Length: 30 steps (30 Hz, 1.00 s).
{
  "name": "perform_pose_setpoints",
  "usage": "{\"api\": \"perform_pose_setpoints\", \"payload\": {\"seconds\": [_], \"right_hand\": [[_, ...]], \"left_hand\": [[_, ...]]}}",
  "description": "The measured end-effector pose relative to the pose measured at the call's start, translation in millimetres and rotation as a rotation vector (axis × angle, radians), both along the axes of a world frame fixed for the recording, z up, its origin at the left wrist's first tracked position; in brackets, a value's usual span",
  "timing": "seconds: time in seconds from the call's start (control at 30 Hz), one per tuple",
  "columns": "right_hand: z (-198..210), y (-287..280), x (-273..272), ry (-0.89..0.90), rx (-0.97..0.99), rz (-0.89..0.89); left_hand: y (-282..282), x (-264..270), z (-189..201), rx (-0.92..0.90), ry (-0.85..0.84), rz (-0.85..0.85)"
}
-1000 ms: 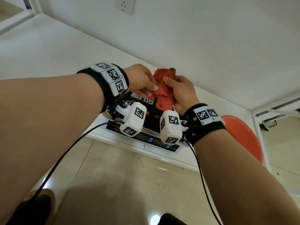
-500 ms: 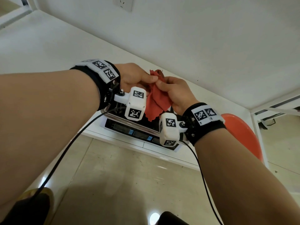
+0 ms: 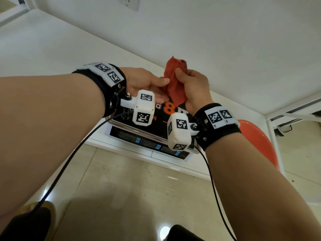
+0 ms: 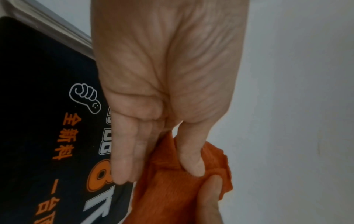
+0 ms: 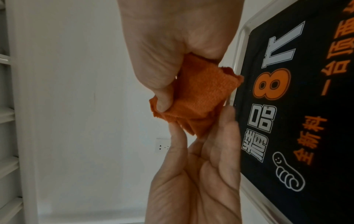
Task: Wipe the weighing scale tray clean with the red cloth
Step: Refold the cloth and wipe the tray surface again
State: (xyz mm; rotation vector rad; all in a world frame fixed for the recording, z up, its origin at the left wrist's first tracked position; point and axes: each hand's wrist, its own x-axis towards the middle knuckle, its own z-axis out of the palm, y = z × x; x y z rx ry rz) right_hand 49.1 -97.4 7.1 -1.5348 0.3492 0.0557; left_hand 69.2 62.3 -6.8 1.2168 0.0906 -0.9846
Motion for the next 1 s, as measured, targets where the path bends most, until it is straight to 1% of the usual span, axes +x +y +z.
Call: {"api": "perform_pose_setpoints", "payload": {"seconds": [0.07,0.17,0.23,0.4,0.5,0.57,0.6,0.7,0.73,0.8,0.9,0.93,1.0], "right_hand": [[1,0,-1,0.025,-0.010,0.031],[1,-1,-1,0.056,-0.017,0.113],[1,0,-2,0.091,-0.031,0.168],[-2,3,-3,0.195,-0.116,0.240],[-2,1,-6,0.222,-0.208,0.338],[1,-2,-7,0.207,-0.245,0.378],[1,-4,-7,0.201,-0.243,0.381],[2,-13,-8,0.232,-0.267,0.375],[1,-16,-8,0.248,-0.311,0.376],[-1,-19,-9,0.251,-0.448,0.362],[-3,-23,-2,0.115,-0.701,0.208],[-3,-24,2,0.040,-0.741,0.145],[-2,-21,7,-0.100,-0.720,0.059]], "left_hand": [[4,3,1,-0.014,-0.002,0.034],[9,7,1,-0.100,0.023,0.064],[11,8,2,-0.138,0.007,0.077],[13,4,0,-0.108,-0.023,0.102],[11,2,0,-0.078,-0.084,0.106],[10,4,1,-0.078,-0.112,0.166],[10,6,1,-0.101,-0.099,0.205],[13,9,2,-0.153,-0.065,0.271],[14,9,2,-0.147,-0.071,0.267],[16,7,2,-0.074,-0.113,0.243],[14,8,-1,0.062,-0.140,0.237],[14,9,-1,0.095,-0.141,0.239],[13,8,0,0.124,-0.138,0.240]]}}
